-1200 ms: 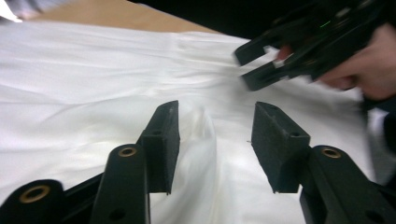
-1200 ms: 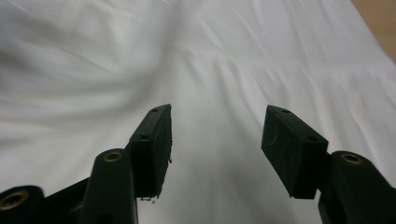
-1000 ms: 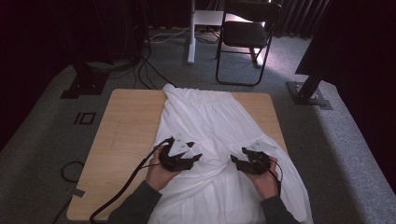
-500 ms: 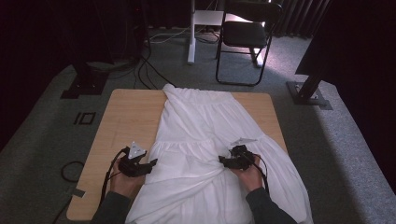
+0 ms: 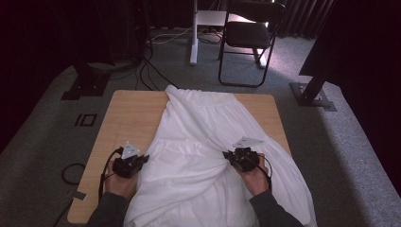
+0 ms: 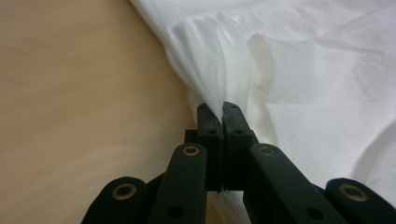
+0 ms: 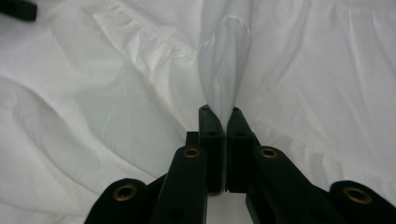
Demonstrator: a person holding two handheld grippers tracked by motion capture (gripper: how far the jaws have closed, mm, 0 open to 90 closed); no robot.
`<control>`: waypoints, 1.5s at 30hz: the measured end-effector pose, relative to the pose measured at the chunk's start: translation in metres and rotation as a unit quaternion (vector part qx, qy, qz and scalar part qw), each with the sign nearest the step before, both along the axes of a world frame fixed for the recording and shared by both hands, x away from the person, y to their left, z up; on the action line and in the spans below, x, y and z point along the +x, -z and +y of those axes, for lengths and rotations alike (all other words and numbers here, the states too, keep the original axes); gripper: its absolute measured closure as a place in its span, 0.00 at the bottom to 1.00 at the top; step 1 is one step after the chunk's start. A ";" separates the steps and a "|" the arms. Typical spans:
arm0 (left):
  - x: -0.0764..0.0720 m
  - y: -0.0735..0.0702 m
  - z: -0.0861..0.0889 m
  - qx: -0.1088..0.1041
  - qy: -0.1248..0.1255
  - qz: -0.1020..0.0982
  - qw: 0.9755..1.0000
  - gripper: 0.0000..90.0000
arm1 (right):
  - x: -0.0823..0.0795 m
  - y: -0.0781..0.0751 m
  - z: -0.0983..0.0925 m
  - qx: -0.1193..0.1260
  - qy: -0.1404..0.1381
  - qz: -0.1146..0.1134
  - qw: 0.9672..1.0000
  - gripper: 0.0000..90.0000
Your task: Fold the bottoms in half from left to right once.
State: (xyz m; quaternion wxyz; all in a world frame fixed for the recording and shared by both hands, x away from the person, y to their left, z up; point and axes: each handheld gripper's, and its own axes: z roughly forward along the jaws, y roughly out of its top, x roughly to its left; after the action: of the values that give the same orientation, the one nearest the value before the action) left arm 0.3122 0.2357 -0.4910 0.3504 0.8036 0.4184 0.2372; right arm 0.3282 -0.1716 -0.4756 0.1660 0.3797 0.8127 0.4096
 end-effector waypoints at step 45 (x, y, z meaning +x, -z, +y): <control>0.040 0.051 -0.110 0.068 0.058 0.051 0.995 0.88 | 0.055 0.072 -0.128 -0.060 0.197 0.082 0.975 0.83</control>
State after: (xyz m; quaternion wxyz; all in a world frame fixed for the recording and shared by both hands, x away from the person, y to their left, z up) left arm 0.3522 0.1261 -0.5419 0.2865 0.8596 0.3713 0.2026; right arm 0.3834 -0.2998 -0.5480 0.1990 0.5539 0.7559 0.2866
